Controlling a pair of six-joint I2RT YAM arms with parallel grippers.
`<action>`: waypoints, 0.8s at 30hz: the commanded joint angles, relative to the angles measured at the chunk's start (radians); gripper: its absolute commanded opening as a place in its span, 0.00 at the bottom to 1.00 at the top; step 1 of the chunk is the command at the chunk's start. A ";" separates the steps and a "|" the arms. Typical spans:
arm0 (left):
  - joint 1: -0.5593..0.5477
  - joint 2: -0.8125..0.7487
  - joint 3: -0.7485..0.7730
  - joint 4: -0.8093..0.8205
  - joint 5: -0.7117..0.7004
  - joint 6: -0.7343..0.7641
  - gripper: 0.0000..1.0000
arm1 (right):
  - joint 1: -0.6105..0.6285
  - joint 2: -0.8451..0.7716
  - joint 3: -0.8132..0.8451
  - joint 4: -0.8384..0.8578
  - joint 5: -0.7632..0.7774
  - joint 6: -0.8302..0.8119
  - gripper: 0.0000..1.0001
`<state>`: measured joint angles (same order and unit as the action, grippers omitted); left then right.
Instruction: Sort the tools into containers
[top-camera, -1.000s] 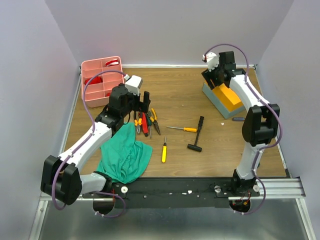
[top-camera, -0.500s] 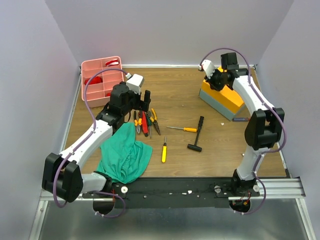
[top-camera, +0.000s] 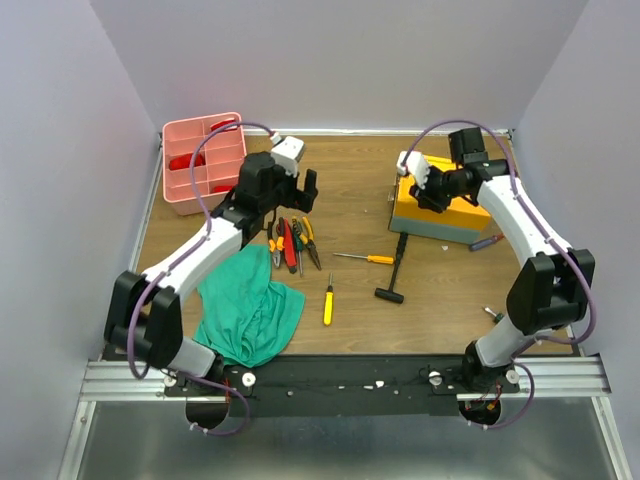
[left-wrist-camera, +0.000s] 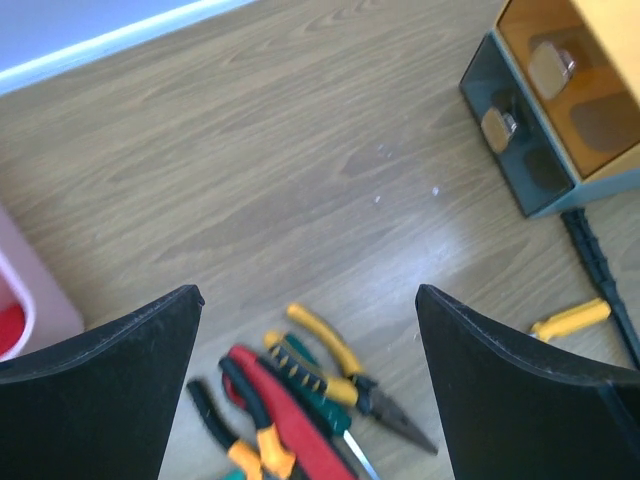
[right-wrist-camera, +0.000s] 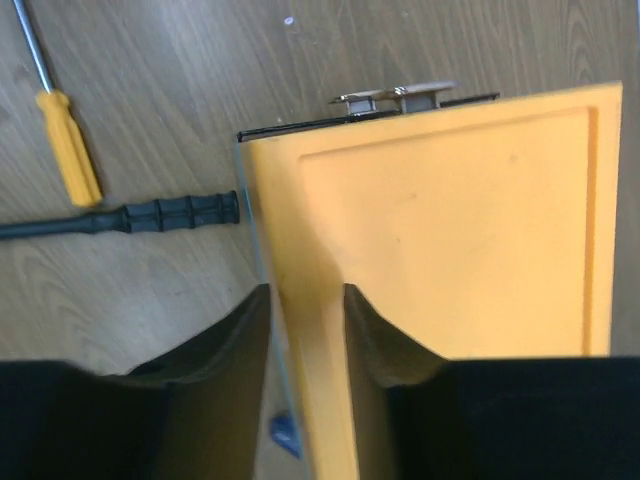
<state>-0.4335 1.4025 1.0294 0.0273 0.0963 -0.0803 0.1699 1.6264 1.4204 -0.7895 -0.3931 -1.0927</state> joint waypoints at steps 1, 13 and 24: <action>-0.028 0.186 0.225 -0.025 0.065 -0.019 0.99 | -0.111 -0.083 0.103 0.092 -0.179 0.353 0.49; -0.042 0.509 0.475 0.034 0.172 -0.225 0.99 | -0.304 -0.102 -0.015 0.334 0.305 0.865 0.68; -0.063 0.662 0.698 -0.026 0.309 -0.383 0.99 | -0.460 0.056 0.031 0.203 0.050 1.013 0.88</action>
<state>-0.4900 2.0319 1.6802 0.0006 0.2939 -0.3519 -0.2878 1.6421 1.4239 -0.4961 -0.1886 -0.1413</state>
